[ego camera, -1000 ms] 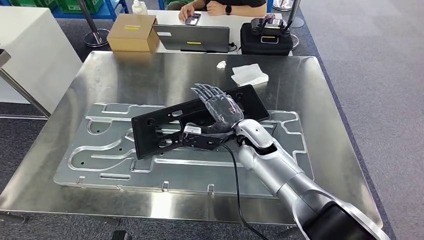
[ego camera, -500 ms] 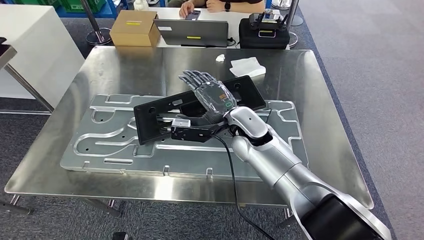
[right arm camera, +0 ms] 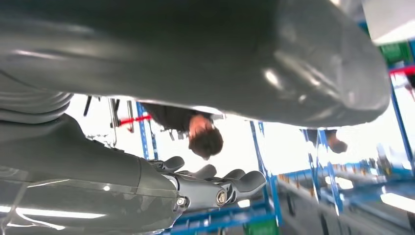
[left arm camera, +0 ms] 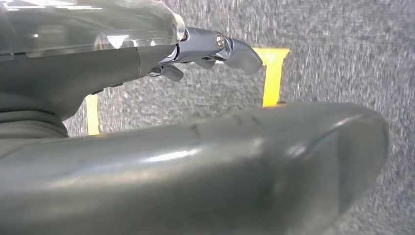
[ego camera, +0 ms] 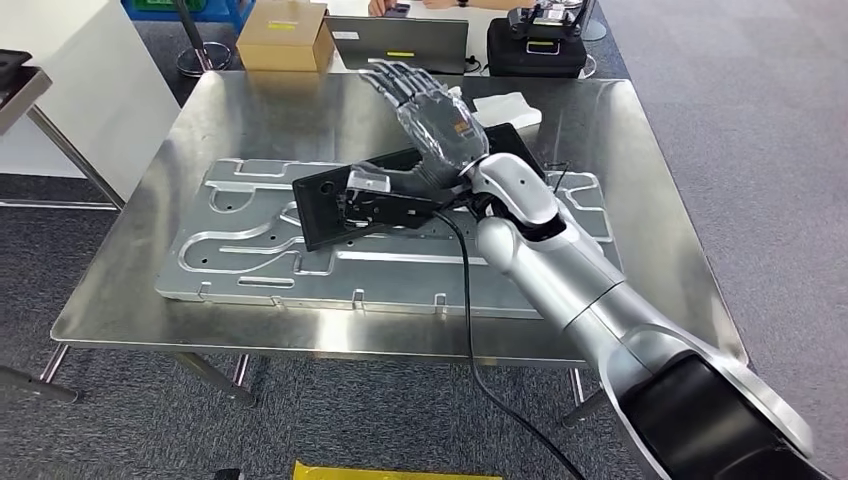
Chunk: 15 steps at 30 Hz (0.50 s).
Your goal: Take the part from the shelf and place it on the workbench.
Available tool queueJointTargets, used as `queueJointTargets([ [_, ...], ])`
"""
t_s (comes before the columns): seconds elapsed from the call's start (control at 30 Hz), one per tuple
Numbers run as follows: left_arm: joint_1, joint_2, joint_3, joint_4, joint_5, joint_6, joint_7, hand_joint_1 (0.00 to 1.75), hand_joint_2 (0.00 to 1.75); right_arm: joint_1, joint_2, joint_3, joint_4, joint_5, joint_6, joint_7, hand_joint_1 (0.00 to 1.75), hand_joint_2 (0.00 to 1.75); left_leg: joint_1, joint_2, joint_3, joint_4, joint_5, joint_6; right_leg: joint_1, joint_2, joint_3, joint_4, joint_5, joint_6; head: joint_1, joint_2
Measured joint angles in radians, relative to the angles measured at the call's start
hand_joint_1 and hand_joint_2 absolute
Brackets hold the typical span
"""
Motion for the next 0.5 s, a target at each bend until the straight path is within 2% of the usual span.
queueJointTargets([
  [0.03, 0.0, 0.0, 0.001, 0.0, 0.0, 0.0, 0.0, 0.0, 0.0, -0.01, 0.0, -0.002, 0.001, -0.006, -0.001, -0.001, 0.0, 0.0, 0.002, 0.0, -0.001, -0.004, 0.009, -0.006, 0.004, -0.001, 0.006, -0.019, -0.001, -0.003, 0.0, 0.0],
  [0.1, 0.003, 0.002, 0.003, 0.0, 0.0, 0.001, 0.002, 0.0, 0.0, -0.025, 0.0, -0.006, 0.003, -0.016, -0.001, -0.002, 0.0, 0.0, 0.004, 0.0, -0.003, -0.014, 0.023, -0.019, 0.002, -0.003, -0.002, -0.031, 0.023, -0.01, 0.001, 0.0],
  [0.13, 0.004, 0.004, 0.004, 0.0, 0.0, 0.001, 0.002, 0.0, 0.0, -0.031, 0.002, -0.007, 0.005, -0.021, -0.001, -0.004, 0.0, 0.0, 0.004, -0.001, -0.009, -0.006, 0.01, -0.023, -0.001, -0.005, -0.009, -0.04, 0.038, -0.017, 0.001, 0.0],
  [0.17, 0.005, 0.005, 0.005, 0.0, 0.0, 0.001, 0.003, 0.0, 0.0, -0.034, 0.004, -0.008, 0.007, -0.027, -0.002, -0.007, 0.0, 0.0, 0.004, -0.002, -0.021, 0.019, -0.023, -0.028, -0.006, -0.007, -0.018, -0.049, 0.055, -0.022, 0.001, 0.0],
  [0.2, 0.006, 0.007, 0.006, 0.0, 0.0, 0.002, 0.004, 0.0, 0.0, -0.037, 0.008, -0.008, 0.009, -0.033, -0.002, -0.011, 0.0, 0.0, 0.007, -0.002, -0.037, 0.067, -0.072, -0.032, -0.008, -0.008, -0.03, -0.053, 0.07, -0.025, 0.0, 0.0],
  [0.23, 0.007, 0.007, 0.006, 0.0, 0.0, 0.002, 0.004, 0.0, 0.0, -0.037, 0.012, -0.007, 0.012, -0.037, -0.002, -0.016, 0.0, 0.0, 0.01, -0.002, -0.054, 0.131, -0.125, -0.037, -0.009, -0.008, -0.044, -0.055, 0.083, -0.028, 0.0, 0.0],
  [0.27, 0.007, 0.008, 0.007, 0.0, 0.0, 0.002, 0.005, 0.0, 0.0, -0.035, 0.017, -0.007, 0.016, -0.041, -0.002, -0.02, 0.0, 0.0, 0.013, -0.002, -0.067, 0.198, -0.162, -0.043, -0.009, -0.008, -0.06, -0.054, 0.095, -0.026, 0.0, 0.0],
  [0.3, 0.007, 0.009, 0.008, 0.0, 0.0, 0.003, 0.005, 0.0, 0.0, -0.032, 0.021, -0.005, 0.022, -0.044, -0.003, -0.024, 0.0, 0.0, 0.017, -0.001, -0.071, 0.249, -0.177, -0.048, -0.009, -0.009, -0.075, -0.052, 0.106, -0.024, 0.0, 0.0],
  [0.33, 0.007, 0.011, 0.008, 0.0, -0.001, 0.004, 0.006, 0.0, 0.0, -0.027, 0.025, -0.003, 0.028, -0.049, -0.004, -0.03, 0.0, 0.0, 0.019, -0.001, -0.06, 0.271, -0.169, -0.053, -0.01, -0.01, -0.092, -0.049, 0.117, -0.021, 0.0, 0.0],
  [0.37, 0.007, 0.012, 0.009, 0.0, -0.003, 0.005, 0.007, 0.0, 0.0, -0.022, 0.029, 0.0, 0.036, -0.055, -0.006, -0.035, 0.0, 0.0, 0.022, -0.001, -0.032, 0.257, -0.146, -0.058, -0.011, -0.01, -0.108, -0.045, 0.126, -0.017, 0.0, 0.0],
  [0.4, 0.007, 0.014, 0.009, 0.0, -0.005, 0.005, 0.008, 0.0, 0.0, -0.017, 0.034, 0.003, 0.043, -0.062, -0.009, -0.042, 0.0, 0.0, 0.026, -0.001, 0.014, 0.208, -0.121, -0.062, -0.013, -0.01, -0.124, -0.038, 0.135, -0.013, 0.0, 0.0],
  [0.43, 0.006, 0.015, 0.009, 0.0, -0.006, 0.006, 0.009, 0.0, 0.0, -0.013, 0.039, 0.006, 0.05, -0.07, -0.012, -0.05, 0.0, 0.0, 0.029, -0.001, 0.066, 0.139, -0.117, -0.065, -0.013, -0.01, -0.139, -0.029, 0.141, -0.007, 0.0, 0.0],
  [0.47, 0.006, 0.016, 0.01, 0.0, -0.008, 0.006, 0.01, 0.0, 0.0, -0.008, 0.044, 0.01, 0.057, -0.077, -0.017, -0.058, 0.0, 0.0, 0.028, -0.003, 0.11, 0.077, -0.123, -0.062, -0.013, -0.01, -0.15, -0.021, 0.147, -0.001, 0.0, 0.0],
  [0.5, 0.005, 0.017, 0.01, 0.0, -0.009, 0.006, 0.01, 0.0, 0.0, -0.003, 0.048, 0.014, 0.063, -0.084, -0.02, -0.065, 0.0, 0.0, 0.026, -0.004, 0.139, 0.03, -0.135, -0.056, -0.012, -0.01, -0.157, -0.015, 0.153, 0.006, 0.0, 0.0],
])
